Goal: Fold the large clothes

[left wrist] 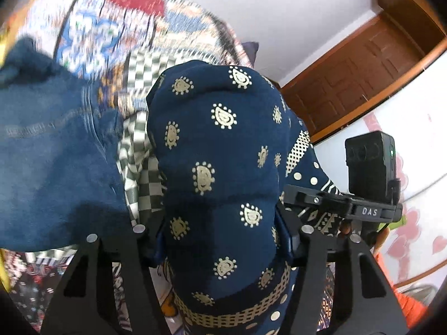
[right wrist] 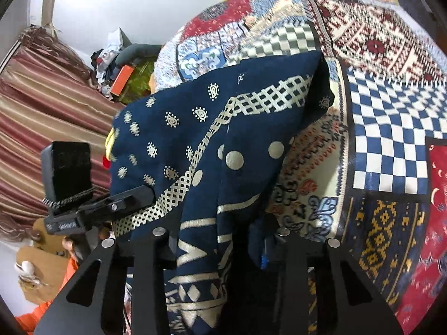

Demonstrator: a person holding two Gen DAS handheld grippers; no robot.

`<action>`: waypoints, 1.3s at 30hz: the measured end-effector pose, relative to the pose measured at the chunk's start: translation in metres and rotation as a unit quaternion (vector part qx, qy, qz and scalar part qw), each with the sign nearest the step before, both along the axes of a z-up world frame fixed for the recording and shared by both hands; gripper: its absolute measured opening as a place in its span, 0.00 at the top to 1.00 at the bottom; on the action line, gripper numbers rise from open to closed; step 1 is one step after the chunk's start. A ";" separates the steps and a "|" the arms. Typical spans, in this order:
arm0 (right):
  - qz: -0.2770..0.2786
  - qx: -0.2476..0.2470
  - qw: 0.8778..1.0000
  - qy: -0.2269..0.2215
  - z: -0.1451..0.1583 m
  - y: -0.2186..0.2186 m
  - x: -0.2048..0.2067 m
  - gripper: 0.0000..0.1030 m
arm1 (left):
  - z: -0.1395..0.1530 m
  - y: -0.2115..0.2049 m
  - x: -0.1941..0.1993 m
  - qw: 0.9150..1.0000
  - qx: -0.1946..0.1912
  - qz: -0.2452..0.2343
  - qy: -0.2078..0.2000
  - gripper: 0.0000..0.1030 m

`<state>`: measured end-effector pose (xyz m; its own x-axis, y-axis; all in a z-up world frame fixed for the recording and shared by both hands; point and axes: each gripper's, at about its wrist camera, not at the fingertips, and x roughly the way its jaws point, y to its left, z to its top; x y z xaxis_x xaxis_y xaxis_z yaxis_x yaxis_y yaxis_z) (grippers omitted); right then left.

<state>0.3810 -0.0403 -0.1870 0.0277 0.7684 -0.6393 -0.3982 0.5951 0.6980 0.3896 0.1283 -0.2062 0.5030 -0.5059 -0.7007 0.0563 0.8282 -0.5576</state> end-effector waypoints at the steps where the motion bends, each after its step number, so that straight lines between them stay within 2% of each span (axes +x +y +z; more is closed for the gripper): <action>1: -0.002 0.001 1.000 -0.014 0.013 0.005 -0.002 0.69 | 0.012 0.001 -0.006 1.000 0.008 0.000 -0.016 0.42; 7: -0.003 0.031 0.997 -0.076 0.078 0.030 -0.004 0.70 | 0.076 0.034 -0.029 0.996 0.004 0.021 -0.082 0.42; 11: 0.005 0.040 0.992 -0.116 0.113 0.063 -0.009 0.70 | 0.112 0.063 -0.043 0.992 0.021 0.041 -0.120 0.42; 14: 0.011 0.045 0.990 -0.137 0.122 0.076 -0.014 0.70 | 0.126 0.087 -0.048 0.988 0.034 0.058 -0.137 0.42; 19: 0.021 0.046 0.989 -0.136 0.112 0.123 -0.008 0.70 | 0.128 0.136 -0.044 0.987 0.042 0.088 -0.129 0.42; 21: 0.023 0.045 0.992 -0.119 0.097 0.144 -0.002 0.70 | 0.120 0.156 -0.040 0.988 0.042 0.095 -0.117 0.42; 26: 0.029 0.025 0.997 -0.065 0.048 0.180 0.013 0.70 | 0.077 0.195 -0.019 0.991 0.049 0.103 -0.067 0.42; 31: 0.039 -0.021 0.999 -0.026 -0.009 0.212 0.028 0.70 | 0.013 0.226 0.003 0.992 0.037 0.122 -0.006 0.42; 34: 0.032 -0.044 0.998 -0.014 -0.034 0.217 0.041 0.70 | -0.030 0.240 0.015 0.990 0.039 0.134 0.036 0.42; 36: 0.022 -0.048 0.999 -0.004 -0.046 0.213 0.051 0.70 | -0.046 0.250 0.017 0.988 0.018 0.147 0.035 0.39; 38: 0.019 -0.039 0.999 0.005 -0.047 0.207 0.053 0.69 | -0.055 0.262 0.016 0.987 -0.026 0.154 0.026 0.38; 39: 0.019 -0.039 0.999 0.004 -0.046 0.204 0.052 0.67 | -0.056 0.263 0.016 0.988 -0.029 0.153 0.025 0.37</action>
<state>0.4326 0.1634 -0.2325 -0.0068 0.7160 -0.6981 -0.4157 0.6329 0.6532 0.4051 0.3912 -0.2619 0.6037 -0.3753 -0.7033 -0.2206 0.7692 -0.5998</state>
